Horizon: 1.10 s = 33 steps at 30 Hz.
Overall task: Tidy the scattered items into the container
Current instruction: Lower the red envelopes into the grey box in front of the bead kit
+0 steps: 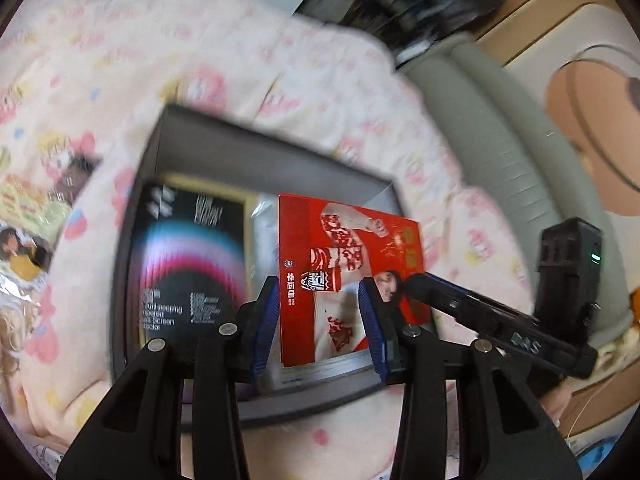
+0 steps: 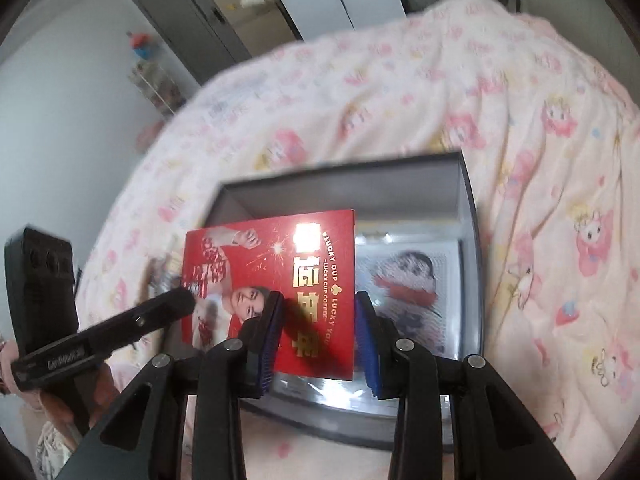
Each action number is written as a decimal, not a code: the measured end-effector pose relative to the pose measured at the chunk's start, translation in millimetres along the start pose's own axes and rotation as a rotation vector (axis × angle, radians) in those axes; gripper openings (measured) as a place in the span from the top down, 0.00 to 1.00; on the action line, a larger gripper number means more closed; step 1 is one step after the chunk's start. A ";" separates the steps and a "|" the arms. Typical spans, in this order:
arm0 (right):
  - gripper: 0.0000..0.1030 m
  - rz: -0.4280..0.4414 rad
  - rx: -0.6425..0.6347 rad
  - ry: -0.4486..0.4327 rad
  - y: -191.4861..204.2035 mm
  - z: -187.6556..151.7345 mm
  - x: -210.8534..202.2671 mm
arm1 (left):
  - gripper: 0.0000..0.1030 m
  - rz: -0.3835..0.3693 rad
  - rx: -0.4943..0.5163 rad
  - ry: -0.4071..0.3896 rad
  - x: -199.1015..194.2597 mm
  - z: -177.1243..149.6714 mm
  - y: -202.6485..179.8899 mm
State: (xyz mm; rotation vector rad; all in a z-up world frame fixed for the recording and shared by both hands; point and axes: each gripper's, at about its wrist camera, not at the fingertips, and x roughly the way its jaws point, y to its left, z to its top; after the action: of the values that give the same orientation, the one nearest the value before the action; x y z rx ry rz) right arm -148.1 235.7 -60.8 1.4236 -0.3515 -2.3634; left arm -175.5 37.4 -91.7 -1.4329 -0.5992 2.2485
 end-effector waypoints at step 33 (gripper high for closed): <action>0.62 -0.307 -0.128 0.028 0.2 -2.4 48.2 | 0.55 0.007 -0.067 0.279 73.6 -9.9 0.5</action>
State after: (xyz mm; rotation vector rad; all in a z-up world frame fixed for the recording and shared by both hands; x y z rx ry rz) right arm -166.6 214.9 -100.3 1.5409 0.0302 -2.5460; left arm -195.3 78.6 -150.2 -1.7443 -0.5813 2.0003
